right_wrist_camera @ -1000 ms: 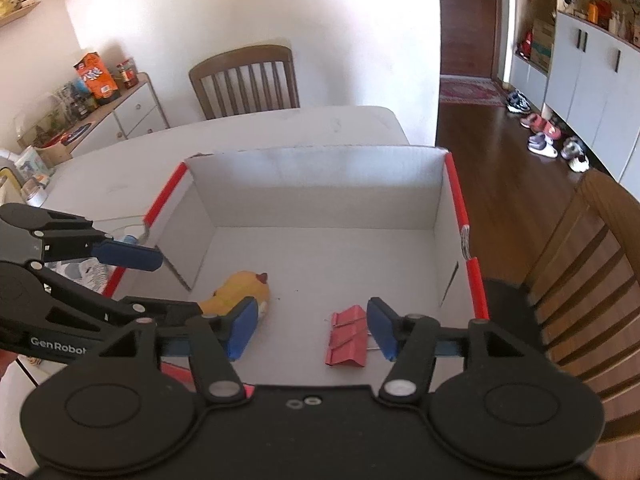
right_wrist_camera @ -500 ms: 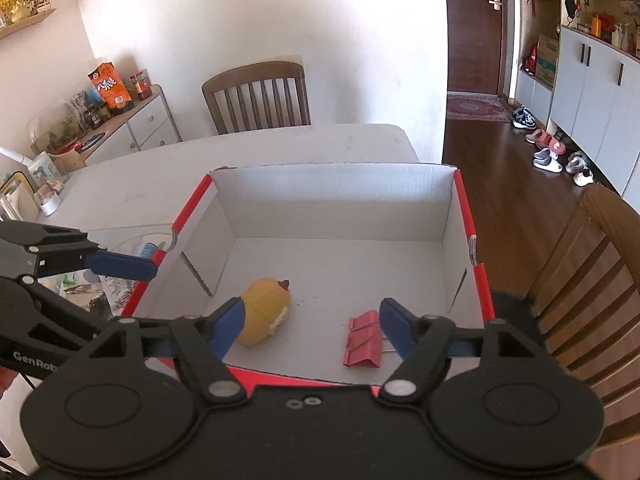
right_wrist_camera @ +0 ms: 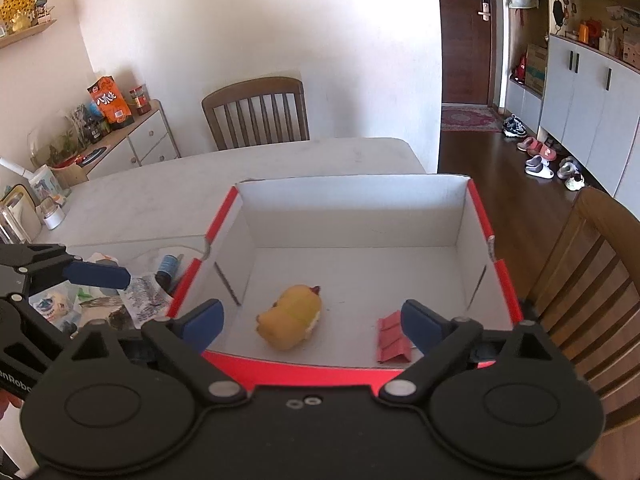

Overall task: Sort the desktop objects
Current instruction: 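Withdraw both tools from the box back over the pile of items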

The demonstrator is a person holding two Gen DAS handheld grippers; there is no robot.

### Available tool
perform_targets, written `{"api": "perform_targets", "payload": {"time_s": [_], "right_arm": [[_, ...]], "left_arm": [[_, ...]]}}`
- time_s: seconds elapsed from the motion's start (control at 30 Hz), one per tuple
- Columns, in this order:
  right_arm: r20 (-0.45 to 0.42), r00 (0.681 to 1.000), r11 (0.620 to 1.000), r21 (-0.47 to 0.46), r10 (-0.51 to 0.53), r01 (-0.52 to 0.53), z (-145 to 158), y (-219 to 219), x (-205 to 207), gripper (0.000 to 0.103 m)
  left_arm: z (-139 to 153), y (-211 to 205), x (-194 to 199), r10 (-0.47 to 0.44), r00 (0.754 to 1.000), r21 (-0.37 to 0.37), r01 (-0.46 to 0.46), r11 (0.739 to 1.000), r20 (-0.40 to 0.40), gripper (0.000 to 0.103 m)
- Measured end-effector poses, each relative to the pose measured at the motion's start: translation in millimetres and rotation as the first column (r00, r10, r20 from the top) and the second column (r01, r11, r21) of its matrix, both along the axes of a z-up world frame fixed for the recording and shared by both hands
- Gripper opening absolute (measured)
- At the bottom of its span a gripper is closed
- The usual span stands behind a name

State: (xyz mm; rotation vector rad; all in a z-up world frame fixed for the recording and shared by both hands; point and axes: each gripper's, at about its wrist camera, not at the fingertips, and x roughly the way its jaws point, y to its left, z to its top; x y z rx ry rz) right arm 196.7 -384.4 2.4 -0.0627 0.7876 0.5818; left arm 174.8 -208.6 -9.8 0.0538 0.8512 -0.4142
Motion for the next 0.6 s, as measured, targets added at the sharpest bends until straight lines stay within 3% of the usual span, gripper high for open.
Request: {"api": "perform_targets", "payload": {"time_s": [0.6], "right_arm": [[-0.006,1.000,1.000,0.012,-0.022,0.022,1.2,71.2,-51.1,0.097]], "left_arm": [[0.9,87.8,-35.7,0.020,1.000,-0.032,-0.019,0.999,0.017,0.103]]}}
